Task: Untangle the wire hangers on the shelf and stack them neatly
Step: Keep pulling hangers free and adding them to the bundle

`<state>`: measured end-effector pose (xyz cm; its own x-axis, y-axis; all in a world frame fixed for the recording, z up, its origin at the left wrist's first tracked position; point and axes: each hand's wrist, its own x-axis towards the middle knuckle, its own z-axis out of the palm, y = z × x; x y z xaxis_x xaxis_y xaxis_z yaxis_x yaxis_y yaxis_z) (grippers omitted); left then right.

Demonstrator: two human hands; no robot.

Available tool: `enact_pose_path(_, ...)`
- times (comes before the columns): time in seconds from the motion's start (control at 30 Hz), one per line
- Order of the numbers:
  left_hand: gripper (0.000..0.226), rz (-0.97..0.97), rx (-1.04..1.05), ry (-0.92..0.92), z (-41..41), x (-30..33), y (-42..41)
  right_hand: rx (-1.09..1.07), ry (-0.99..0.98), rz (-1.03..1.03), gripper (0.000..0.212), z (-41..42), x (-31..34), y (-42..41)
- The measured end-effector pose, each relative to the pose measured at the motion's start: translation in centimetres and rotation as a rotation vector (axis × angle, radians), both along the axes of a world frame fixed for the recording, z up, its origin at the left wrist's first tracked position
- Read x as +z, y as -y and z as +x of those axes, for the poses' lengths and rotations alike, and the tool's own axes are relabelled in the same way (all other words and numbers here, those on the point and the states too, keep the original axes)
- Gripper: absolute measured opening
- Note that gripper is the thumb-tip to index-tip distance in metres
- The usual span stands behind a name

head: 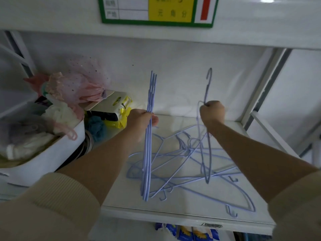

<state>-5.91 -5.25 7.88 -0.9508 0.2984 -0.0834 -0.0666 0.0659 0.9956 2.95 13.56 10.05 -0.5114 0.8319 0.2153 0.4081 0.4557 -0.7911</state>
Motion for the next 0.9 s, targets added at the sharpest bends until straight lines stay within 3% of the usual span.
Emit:
enact_pose_path(0.13,0.015,0.079,0.012,0.000,0.9,1.1,-1.3,0.173,-0.131,-0.319,0.024,-2.7,0.4,5.9)
enact_pose_path(0.23,0.018,-0.090,0.049,-0.143,0.4,1.4,-1.4,0.231,-0.133,-0.416,0.020,-5.1,-0.2,9.2)
enact_pose_path(0.37,0.017,-0.162,0.041,-0.195,0.0,1.4,-0.3,0.291,-0.157,-0.616,0.026,-6.6,-0.6,11.4)
enact_pose_path(0.53,0.022,-0.149,0.076,-0.103,-0.2,1.2,1.0,0.328,-0.145,-0.779,0.026,-6.5,-0.6,13.7)
enact_pose_path(0.63,0.034,-0.199,0.183,-0.083,-0.8,0.9,1.8,0.506,-0.027,-0.461,0.031,-6.6,-0.8,13.9)
enact_pose_path(0.8,0.039,-0.257,0.248,-0.107,-1.9,-0.3,3.9,0.581,0.459,0.582,0.036,-4.5,-3.0,10.4)
enact_pose_path(0.9,0.037,-0.317,0.212,-0.145,-2.4,-1.2,5.1,0.569,0.721,0.606,0.036,-3.8,-5.8,8.1)
